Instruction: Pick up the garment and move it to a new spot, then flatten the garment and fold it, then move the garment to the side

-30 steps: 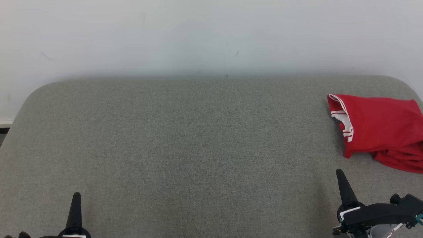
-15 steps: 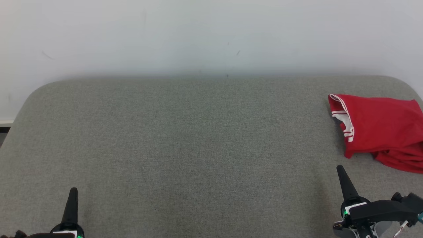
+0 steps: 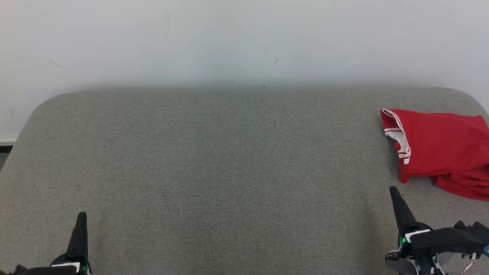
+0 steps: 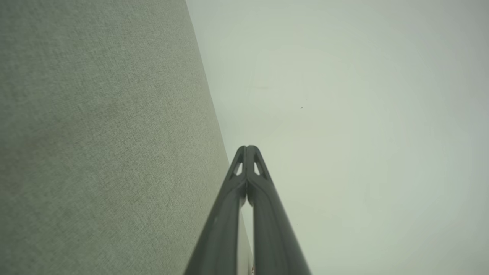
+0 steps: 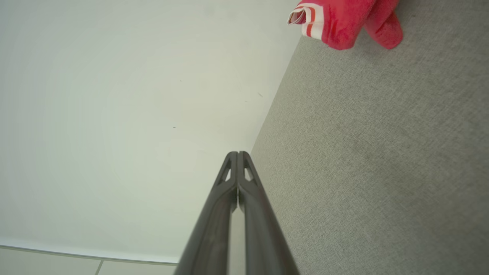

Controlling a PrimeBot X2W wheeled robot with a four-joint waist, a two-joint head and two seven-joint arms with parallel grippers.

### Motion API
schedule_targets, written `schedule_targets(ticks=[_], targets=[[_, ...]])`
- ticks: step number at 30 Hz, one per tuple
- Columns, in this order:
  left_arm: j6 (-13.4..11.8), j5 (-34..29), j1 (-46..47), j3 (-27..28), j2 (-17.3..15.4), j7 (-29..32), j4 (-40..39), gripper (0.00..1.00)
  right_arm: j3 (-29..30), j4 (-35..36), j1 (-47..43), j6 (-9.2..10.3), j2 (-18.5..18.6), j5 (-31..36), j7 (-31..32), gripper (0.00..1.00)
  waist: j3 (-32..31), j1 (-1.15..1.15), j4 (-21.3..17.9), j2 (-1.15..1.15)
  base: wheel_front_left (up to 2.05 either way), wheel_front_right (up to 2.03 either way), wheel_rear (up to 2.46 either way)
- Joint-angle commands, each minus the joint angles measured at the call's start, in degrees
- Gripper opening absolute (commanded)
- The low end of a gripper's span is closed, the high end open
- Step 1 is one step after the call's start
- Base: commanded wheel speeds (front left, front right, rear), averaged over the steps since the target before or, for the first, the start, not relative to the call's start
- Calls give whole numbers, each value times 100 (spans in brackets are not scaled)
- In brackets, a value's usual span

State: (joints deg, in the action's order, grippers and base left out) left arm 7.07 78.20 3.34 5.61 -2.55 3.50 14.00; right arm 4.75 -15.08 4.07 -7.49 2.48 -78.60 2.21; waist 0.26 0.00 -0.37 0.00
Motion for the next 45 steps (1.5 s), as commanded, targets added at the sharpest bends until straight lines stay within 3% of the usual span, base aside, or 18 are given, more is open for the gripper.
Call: schedule_targets(ticks=[1, 33, 45], targets=[[31, 164, 98, 43, -46, 44, -54, 0, 26, 53, 96, 0, 49, -144, 36, 0, 1, 0, 2, 0, 0, 0, 0], [49, 1462, 214, 207, -53, 402, -95, 0, 68, 187, 165, 0, 60, -1427, 366, 0, 16, 0, 37, 0, 0, 0, 0], [49, 1448, 210, 202, -53, 394, -92, 0, 65, 185, 162, 0, 59, -1408, 365, 0, 16, 0, 37, 0, 0, 0, 0]])
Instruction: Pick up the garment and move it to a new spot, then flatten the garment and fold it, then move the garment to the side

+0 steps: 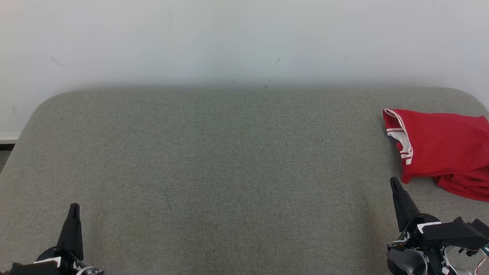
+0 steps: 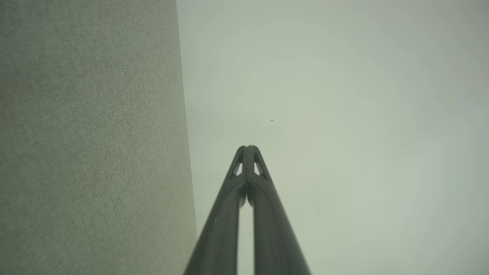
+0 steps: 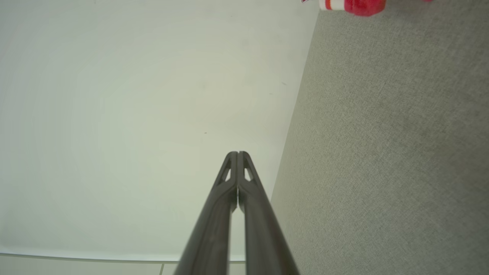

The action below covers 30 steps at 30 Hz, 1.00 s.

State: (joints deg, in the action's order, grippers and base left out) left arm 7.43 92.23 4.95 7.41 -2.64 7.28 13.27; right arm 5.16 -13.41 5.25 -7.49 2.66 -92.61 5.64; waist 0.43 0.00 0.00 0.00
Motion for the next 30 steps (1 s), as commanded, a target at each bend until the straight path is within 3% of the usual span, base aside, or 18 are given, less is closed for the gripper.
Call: schedule_targets(ticks=[1, 30], targets=[[12, 45, 49, 22, -44, 16, -18, 0, 25, 18, 44, 0, 40, -7, 22, 0, 0, 0, 0, 0, 0, 0, 0], [12, 45, 49, 22, -44, 15, -18, 0, 24, 18, 43, 0, 40, -7, 22, 0, 0, 0, 0, 0, 0, 0, 0]])
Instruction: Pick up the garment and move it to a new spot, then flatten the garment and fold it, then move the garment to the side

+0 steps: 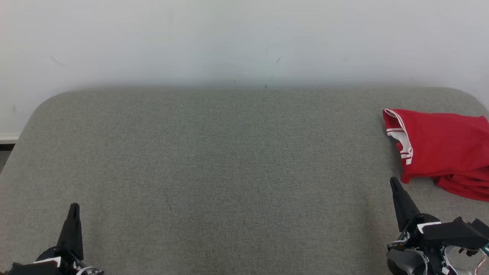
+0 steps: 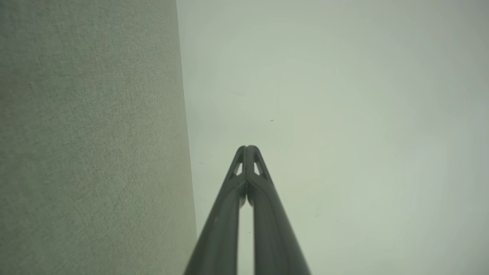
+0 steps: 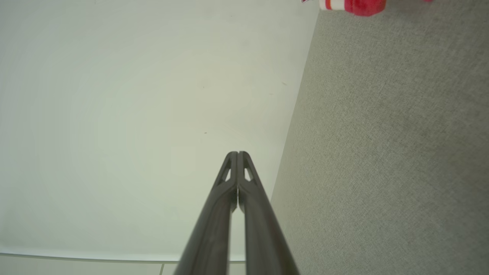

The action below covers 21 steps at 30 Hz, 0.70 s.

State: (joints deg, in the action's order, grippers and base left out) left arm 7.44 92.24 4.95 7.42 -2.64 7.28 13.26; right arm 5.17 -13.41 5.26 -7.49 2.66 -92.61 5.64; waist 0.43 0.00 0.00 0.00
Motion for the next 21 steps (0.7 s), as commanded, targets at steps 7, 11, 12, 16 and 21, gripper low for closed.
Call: schedule_targets(ticks=[7, 11, 12, 16, 21], targets=[[10, 44, 48, 21, -44, 15, -18, 0, 23, 18, 43, 0, 40, -7, 22, 0, 0, 0, 0, 0, 0, 0, 0], [6, 44, 48, 20, -44, 14, -18, 0, 24, 18, 43, 0, 40, -7, 22, 0, 0, 0, 0, 0, 0, 0, 0], [6, 44, 48, 21, -44, 14, -18, 0, 23, 18, 43, 0, 40, -7, 22, 0, 0, 0, 0, 0, 0, 0, 0], [6, 44, 48, 19, -44, 14, -18, 0, 23, 18, 42, 0, 40, -7, 22, 0, 0, 0, 0, 0, 0, 0, 0], [6, 44, 48, 19, -44, 14, -18, 0, 24, 18, 42, 0, 40, -7, 22, 0, 0, 0, 0, 0, 0, 0, 0]])
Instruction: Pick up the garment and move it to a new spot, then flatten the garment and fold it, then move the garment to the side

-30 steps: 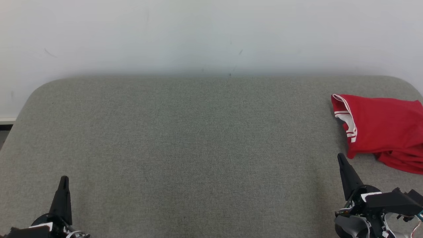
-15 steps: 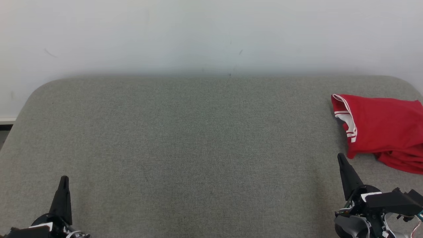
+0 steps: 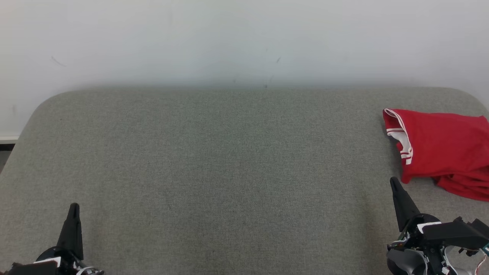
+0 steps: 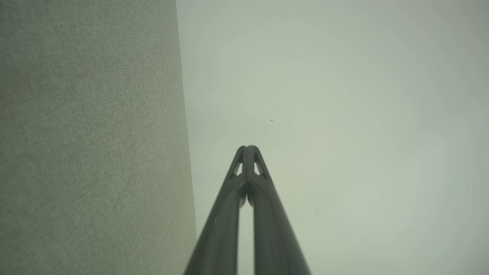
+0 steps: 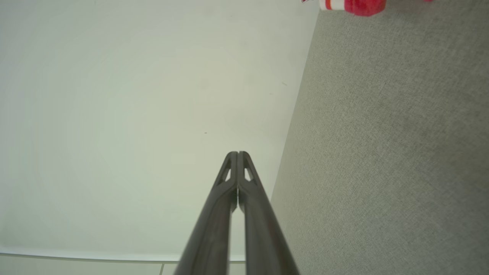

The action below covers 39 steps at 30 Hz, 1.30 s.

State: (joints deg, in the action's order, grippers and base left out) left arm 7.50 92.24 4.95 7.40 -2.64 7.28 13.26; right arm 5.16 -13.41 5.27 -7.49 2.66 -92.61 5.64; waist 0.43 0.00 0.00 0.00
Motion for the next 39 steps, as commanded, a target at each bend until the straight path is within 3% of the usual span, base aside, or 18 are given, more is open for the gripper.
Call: schedule_targets(ticks=[1, 39], targets=[[1, 44, 48, 22, -44, 14, -18, 0, 24, 18, 42, 0, 40, -7, 22, 0, 0, 0, 0, 0, 0, 0, 0], [1, 45, 48, 21, -44, 13, -19, 0, 23, 18, 42, 0, 41, -8, 21, 0, 0, 0, 0, 0, 0, 0, 0]])
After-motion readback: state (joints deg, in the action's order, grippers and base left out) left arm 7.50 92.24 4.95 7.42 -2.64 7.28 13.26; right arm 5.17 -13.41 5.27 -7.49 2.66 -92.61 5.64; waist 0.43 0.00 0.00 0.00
